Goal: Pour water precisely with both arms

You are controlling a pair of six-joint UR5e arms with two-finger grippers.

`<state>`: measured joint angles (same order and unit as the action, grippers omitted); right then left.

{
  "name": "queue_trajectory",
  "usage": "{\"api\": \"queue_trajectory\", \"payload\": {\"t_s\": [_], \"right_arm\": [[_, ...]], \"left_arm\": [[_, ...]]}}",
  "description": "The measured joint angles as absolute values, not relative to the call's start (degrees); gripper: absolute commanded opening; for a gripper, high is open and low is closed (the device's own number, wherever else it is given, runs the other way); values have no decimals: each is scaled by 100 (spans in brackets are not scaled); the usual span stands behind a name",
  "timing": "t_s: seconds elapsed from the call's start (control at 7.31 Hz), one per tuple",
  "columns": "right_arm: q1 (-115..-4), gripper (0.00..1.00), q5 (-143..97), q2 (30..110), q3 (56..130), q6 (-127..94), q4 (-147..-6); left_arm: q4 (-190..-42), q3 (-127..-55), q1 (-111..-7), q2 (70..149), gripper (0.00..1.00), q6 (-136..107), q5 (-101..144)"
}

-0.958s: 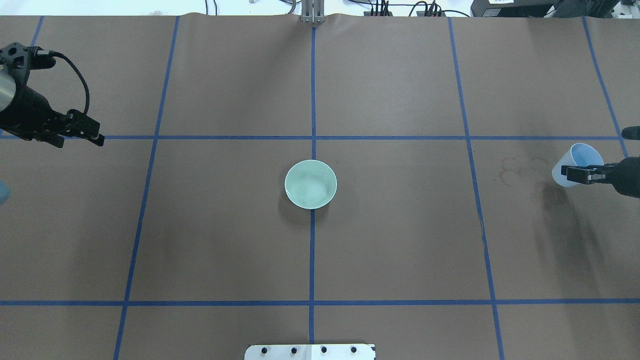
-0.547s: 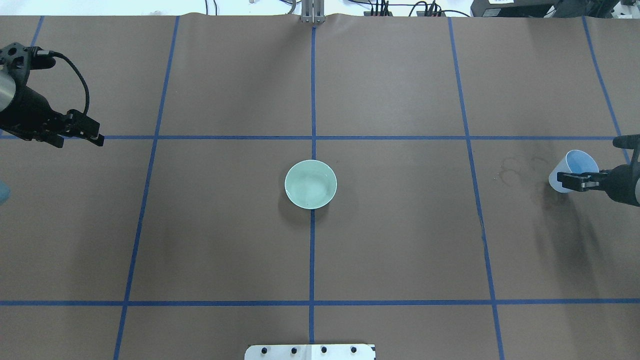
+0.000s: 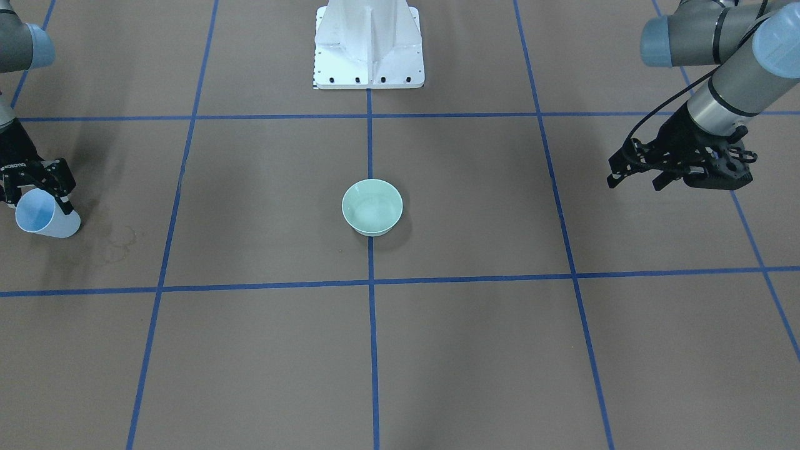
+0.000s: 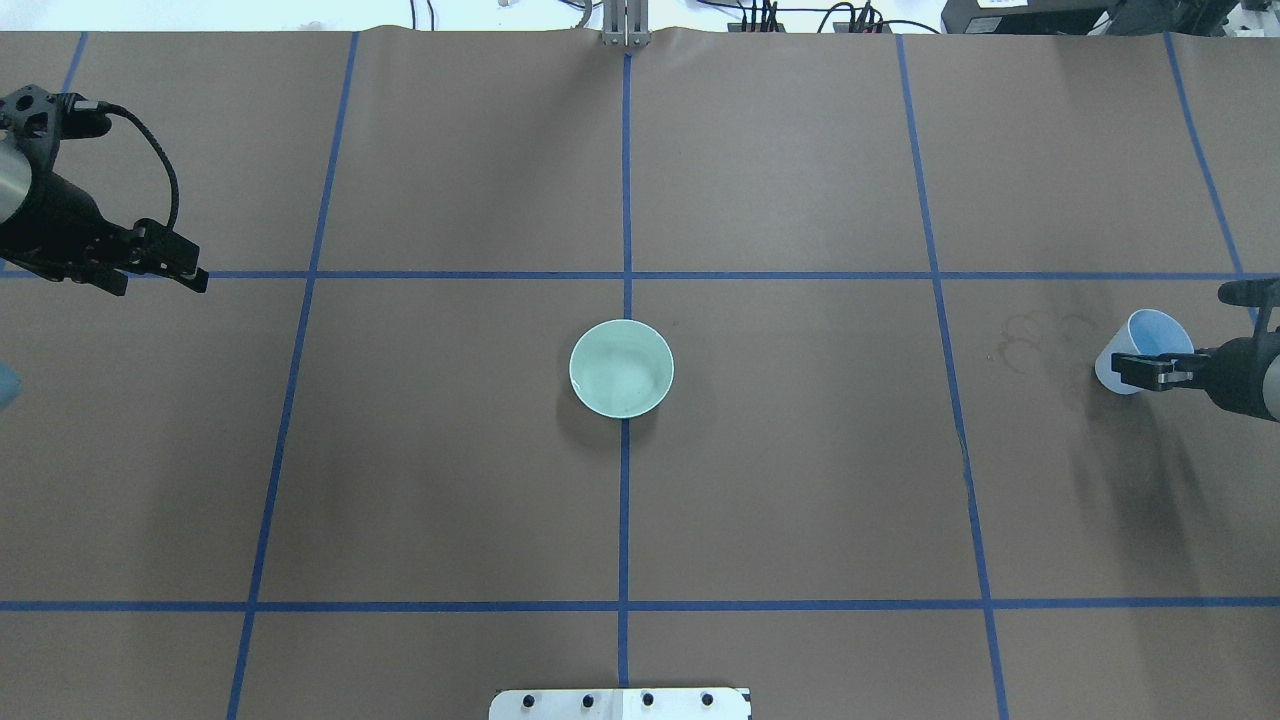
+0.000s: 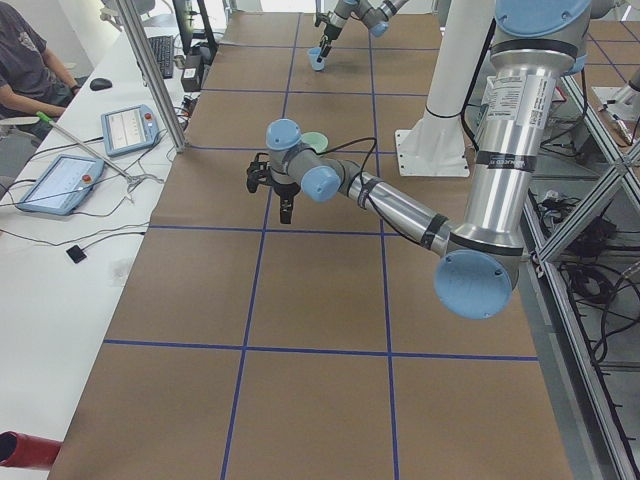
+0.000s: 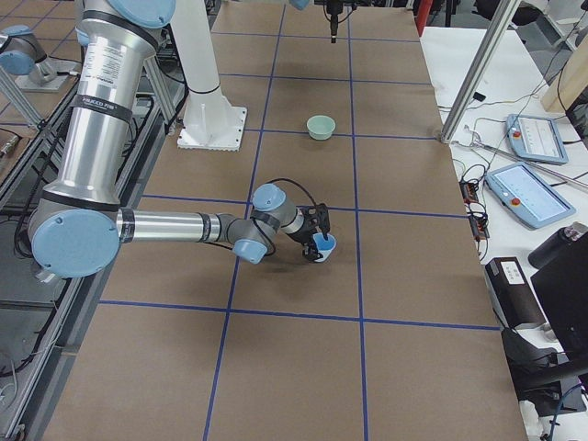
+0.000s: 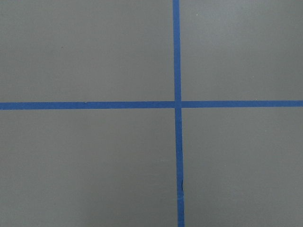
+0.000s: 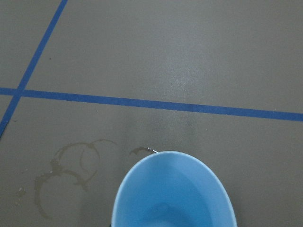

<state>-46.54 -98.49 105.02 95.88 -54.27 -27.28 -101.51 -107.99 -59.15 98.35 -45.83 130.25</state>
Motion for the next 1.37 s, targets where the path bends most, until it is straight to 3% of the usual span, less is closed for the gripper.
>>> {"api": "queue_trajectory", "payload": {"t_s": [0.14,0.96,1.37], "right_arm": [[-4644,99,-9851,10498,9568,-5426,-2725],[-4657,100,-9889,10519,9637,-5375,-2716],[-5197,100,-10614,10624,9839,-5027,-2751]], "left_arm": [[-10151,-10799,-5915,9835,94,-4583,13025],[-10146,-10787,-5890,9849,95,-4629,13021],[-10143,-10739,-5544,10277,95,-5599,12953]]}}
